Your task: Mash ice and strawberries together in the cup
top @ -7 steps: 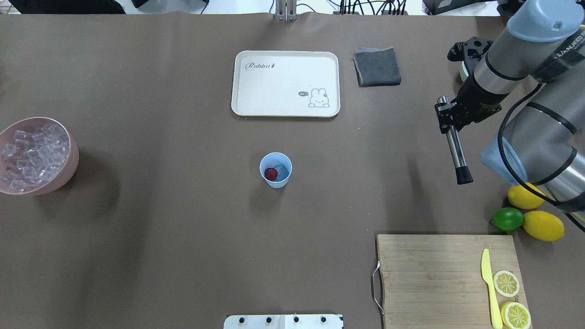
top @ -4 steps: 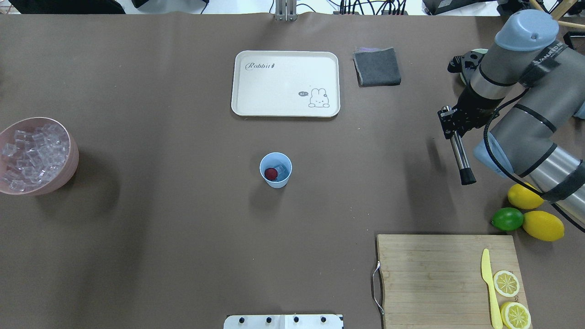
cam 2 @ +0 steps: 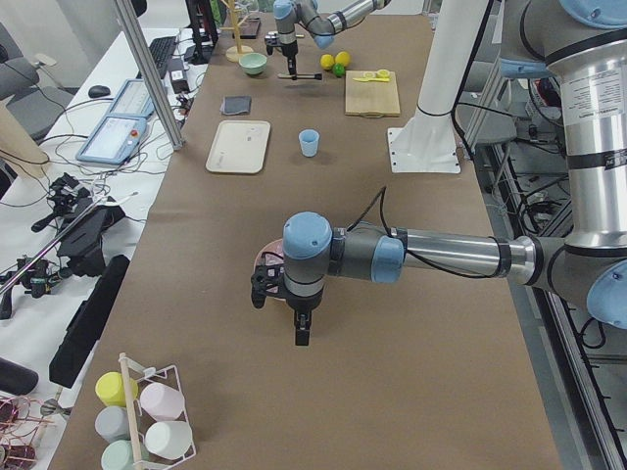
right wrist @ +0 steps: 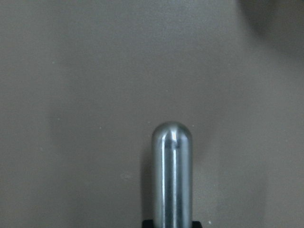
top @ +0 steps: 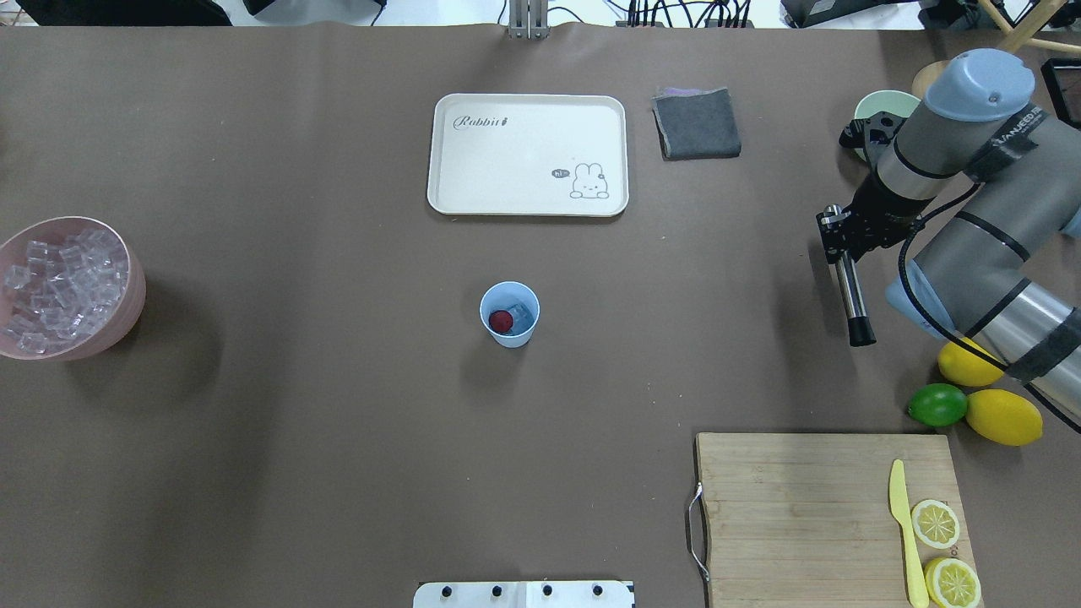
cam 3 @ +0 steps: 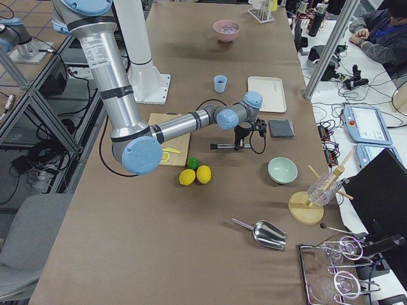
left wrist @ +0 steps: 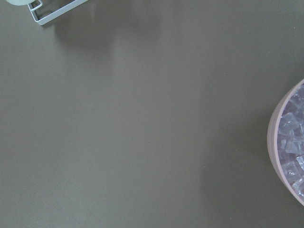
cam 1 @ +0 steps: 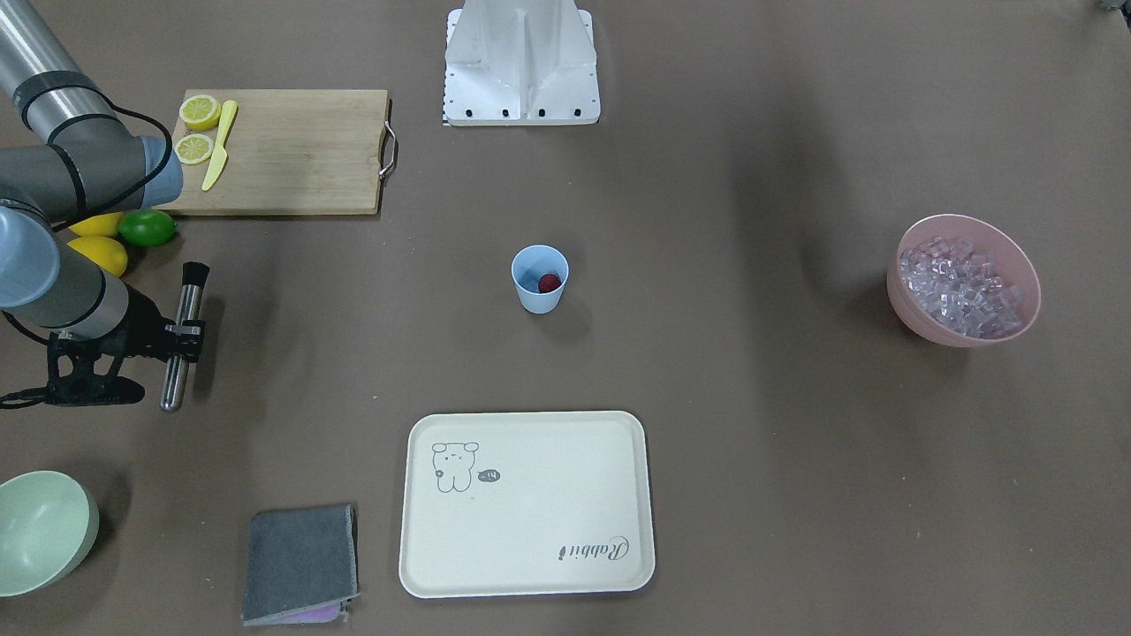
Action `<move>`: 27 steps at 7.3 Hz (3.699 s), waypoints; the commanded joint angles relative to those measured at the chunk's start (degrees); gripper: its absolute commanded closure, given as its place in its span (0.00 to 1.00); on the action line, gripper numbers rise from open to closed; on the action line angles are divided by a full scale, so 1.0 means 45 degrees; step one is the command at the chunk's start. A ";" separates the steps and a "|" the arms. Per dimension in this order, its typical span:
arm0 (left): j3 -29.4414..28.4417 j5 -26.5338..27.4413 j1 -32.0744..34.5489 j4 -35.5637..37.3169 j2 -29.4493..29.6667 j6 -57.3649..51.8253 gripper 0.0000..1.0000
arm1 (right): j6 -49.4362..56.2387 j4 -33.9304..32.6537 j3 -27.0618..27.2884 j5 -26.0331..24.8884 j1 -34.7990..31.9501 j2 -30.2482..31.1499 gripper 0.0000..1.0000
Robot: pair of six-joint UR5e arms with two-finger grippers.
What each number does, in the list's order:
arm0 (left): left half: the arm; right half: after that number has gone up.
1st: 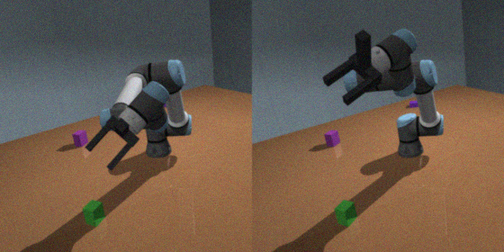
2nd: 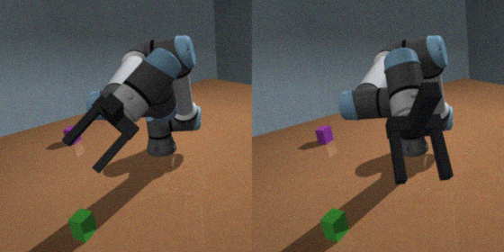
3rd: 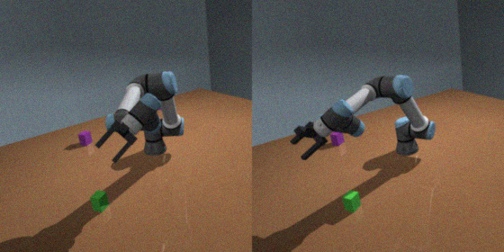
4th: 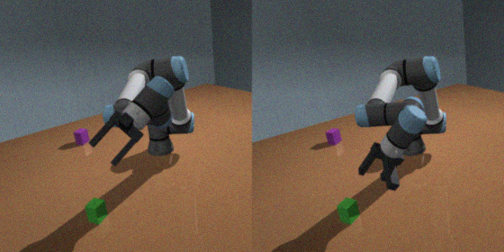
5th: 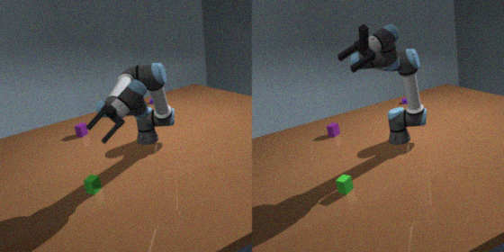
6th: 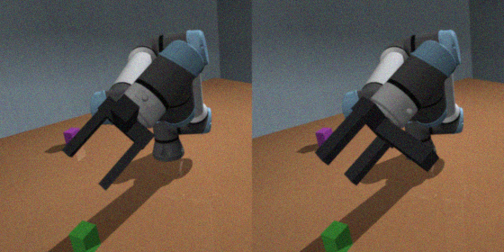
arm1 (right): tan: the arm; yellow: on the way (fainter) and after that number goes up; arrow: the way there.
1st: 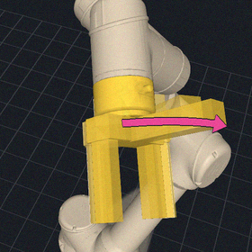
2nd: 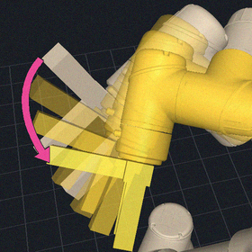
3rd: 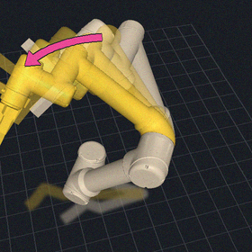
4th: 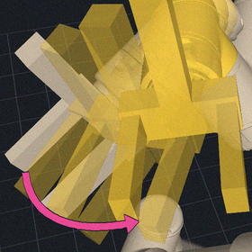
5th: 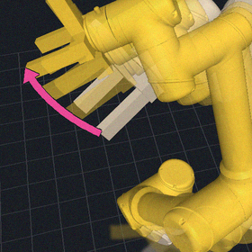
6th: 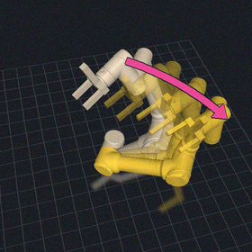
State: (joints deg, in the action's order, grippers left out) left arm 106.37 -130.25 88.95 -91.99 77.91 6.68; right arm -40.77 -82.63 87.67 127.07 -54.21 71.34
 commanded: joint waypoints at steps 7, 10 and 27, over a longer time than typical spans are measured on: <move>-0.0045 0.0000 -0.0001 -0.0007 -0.0047 0.0000 0.02 | -0.0100 -0.0017 -0.0048 0.0043 0.0816 -0.0149 1.00; -0.0064 0.0000 -0.0001 -0.0007 -0.0047 0.0000 0.02 | -0.0100 0.0003 -0.0203 0.0004 0.0932 -0.0169 1.00; -0.0181 0.0000 -0.0001 0.0013 -0.0126 0.0019 0.02 | 0.8376 -0.3747 0.3038 0.0590 -0.6170 0.4957 0.00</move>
State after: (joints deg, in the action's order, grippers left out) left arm 105.75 -130.28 88.93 -91.94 77.35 6.70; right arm -4.48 -98.96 100.37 129.75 -77.96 87.46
